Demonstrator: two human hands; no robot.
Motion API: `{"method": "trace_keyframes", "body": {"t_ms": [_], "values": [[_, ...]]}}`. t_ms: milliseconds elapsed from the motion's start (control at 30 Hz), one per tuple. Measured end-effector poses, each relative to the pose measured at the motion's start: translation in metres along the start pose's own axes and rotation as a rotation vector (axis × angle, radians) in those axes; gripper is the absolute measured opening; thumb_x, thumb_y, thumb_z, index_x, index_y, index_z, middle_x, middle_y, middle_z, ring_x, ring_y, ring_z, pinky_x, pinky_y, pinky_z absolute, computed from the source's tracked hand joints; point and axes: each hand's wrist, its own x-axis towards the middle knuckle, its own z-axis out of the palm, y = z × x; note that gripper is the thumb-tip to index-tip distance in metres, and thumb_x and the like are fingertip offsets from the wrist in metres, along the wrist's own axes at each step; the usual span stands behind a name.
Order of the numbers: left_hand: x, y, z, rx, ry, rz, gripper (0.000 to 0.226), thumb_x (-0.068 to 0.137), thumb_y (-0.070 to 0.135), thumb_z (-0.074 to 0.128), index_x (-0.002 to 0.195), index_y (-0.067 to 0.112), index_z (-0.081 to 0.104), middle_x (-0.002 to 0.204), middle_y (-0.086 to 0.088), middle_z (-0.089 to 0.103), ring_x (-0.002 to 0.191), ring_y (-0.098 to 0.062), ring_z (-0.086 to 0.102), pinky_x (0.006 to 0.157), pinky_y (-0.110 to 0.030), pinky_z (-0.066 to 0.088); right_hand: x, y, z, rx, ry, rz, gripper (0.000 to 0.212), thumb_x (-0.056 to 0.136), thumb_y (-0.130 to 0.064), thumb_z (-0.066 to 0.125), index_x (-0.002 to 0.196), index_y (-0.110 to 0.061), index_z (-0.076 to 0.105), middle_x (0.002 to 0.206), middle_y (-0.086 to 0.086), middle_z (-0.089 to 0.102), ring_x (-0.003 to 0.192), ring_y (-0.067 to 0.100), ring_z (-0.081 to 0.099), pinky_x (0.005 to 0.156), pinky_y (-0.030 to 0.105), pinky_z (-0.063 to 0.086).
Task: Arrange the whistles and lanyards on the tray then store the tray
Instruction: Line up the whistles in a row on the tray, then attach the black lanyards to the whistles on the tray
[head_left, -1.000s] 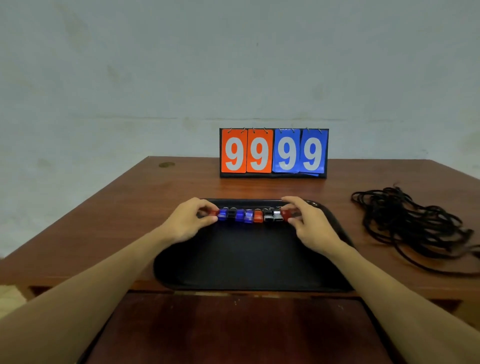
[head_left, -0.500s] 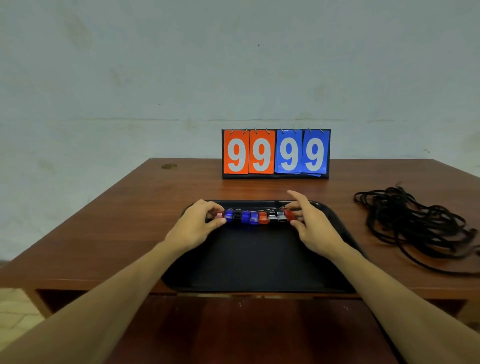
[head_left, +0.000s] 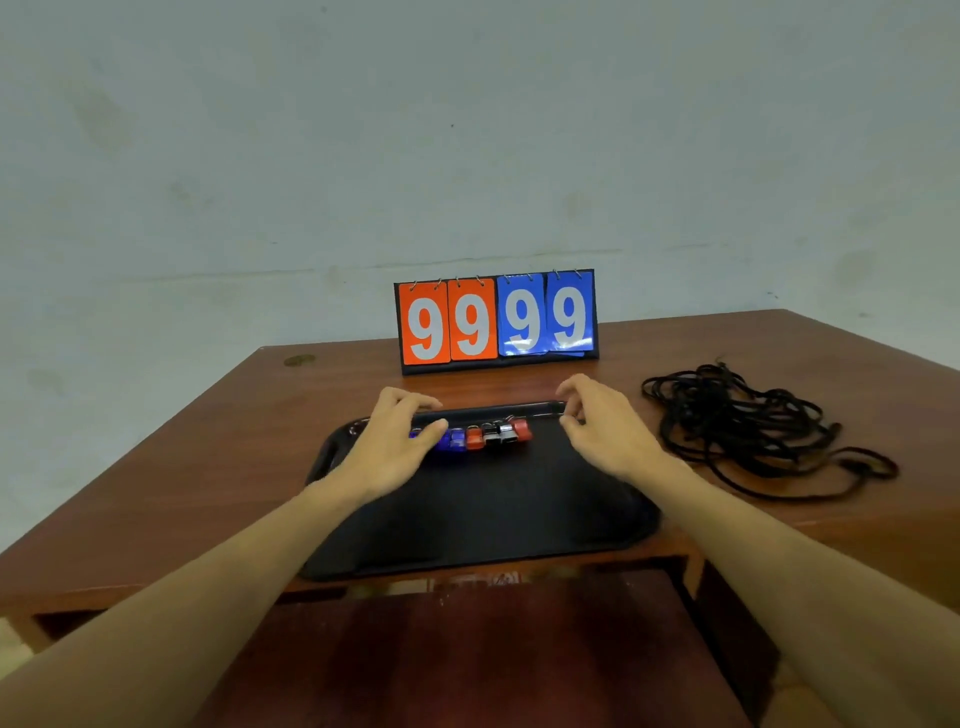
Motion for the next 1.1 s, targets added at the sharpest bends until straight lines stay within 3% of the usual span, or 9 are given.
{"method": "trace_keyframes", "body": {"t_ms": [100,200,333,433,533,800,900,967,1100], "values": [[-0.002,0.033,0.018,-0.027,0.010,0.095,0.023,0.092,0.020,0.056,0.115,0.022,0.059,0.123,0.002,0.050,0.107,-0.007,0.051,0.092,-0.018,0.038,-0.013,0.022,-0.026,-0.072,-0.020,0.077,0.030,0.090,-0.021,0.060,0.116,-0.019,0.047,0.096,-0.001,0.062,0.084,0.012,0.059,0.078,0.032,0.053],[-0.001,0.061,0.031,-0.114,0.050,0.168,0.021,0.091,0.009,0.056,0.100,0.027,0.061,0.111,0.007,0.057,0.100,-0.003,0.053,0.089,-0.018,0.043,-0.025,0.048,-0.049,-0.261,-0.075,0.086,0.027,0.089,-0.029,0.058,0.112,-0.017,0.050,0.104,0.001,0.060,0.093,0.018,0.058,0.083,0.037,0.051],[0.002,0.091,0.049,-0.155,-0.055,0.200,0.028,0.087,0.003,0.057,0.103,0.026,0.061,0.111,0.006,0.057,0.100,-0.004,0.052,0.079,-0.012,0.039,-0.031,0.076,-0.061,-0.448,-0.154,0.171,0.039,0.089,-0.045,0.057,0.113,-0.014,0.057,0.114,0.007,0.057,0.106,0.025,0.054,0.090,0.038,0.048],[0.004,0.106,0.062,-0.170,-0.104,0.230,0.030,0.086,0.002,0.057,0.103,0.026,0.060,0.112,0.004,0.057,0.101,-0.005,0.053,0.081,-0.014,0.041,-0.032,0.085,-0.052,-0.599,-0.154,0.186,0.035,0.094,-0.037,0.051,0.119,-0.013,0.057,0.122,0.010,0.055,0.112,0.031,0.052,0.091,0.040,0.045],[0.006,0.116,0.068,-0.151,-0.107,0.250,0.029,0.087,0.004,0.056,0.101,0.029,0.059,0.112,0.005,0.057,0.100,-0.005,0.053,0.080,-0.014,0.041,-0.029,0.082,-0.053,-0.660,-0.043,0.132,0.029,0.095,-0.025,0.051,0.120,-0.015,0.061,0.123,0.010,0.056,0.115,0.031,0.050,0.095,0.041,0.041],[0.013,0.145,0.043,-0.217,-0.130,0.178,0.032,0.092,0.006,0.051,0.118,0.023,0.057,0.125,0.006,0.056,0.112,-0.006,0.054,0.093,-0.022,0.041,-0.004,0.034,-0.110,-0.425,0.271,0.041,0.025,0.097,-0.026,0.046,0.115,-0.014,0.058,0.117,0.008,0.055,0.111,0.026,0.048,0.096,0.040,0.032],[0.013,0.154,0.024,-0.219,-0.144,0.176,0.041,0.091,0.006,0.051,0.130,0.021,0.047,0.138,0.003,0.047,0.126,-0.011,0.047,0.094,-0.022,0.040,0.006,0.002,-0.135,-0.117,0.376,0.020,0.016,0.098,-0.023,0.044,0.102,-0.014,0.057,0.098,0.002,0.064,0.091,0.020,0.055,0.085,0.036,0.031],[0.009,0.156,0.010,-0.186,-0.151,0.215,0.044,0.092,0.007,0.050,0.134,0.020,0.042,0.143,0.002,0.044,0.128,-0.010,0.044,0.091,-0.018,0.040,0.011,-0.016,-0.152,0.184,0.399,0.018,0.012,0.098,-0.022,0.047,0.094,-0.016,0.055,0.085,-0.002,0.069,0.077,0.014,0.059,0.078,0.027,0.040],[0.006,0.150,-0.008,-0.149,-0.094,0.285,0.050,0.092,0.017,0.056,0.137,0.023,0.037,0.146,0.001,0.040,0.130,-0.012,0.043,0.101,-0.027,0.039,0.006,-0.049,-0.175,0.516,0.349,-0.023,0.013,0.097,-0.017,0.049,0.095,-0.008,0.057,0.075,-0.001,0.069,0.067,0.010,0.062,0.055,0.014,0.043]]}}
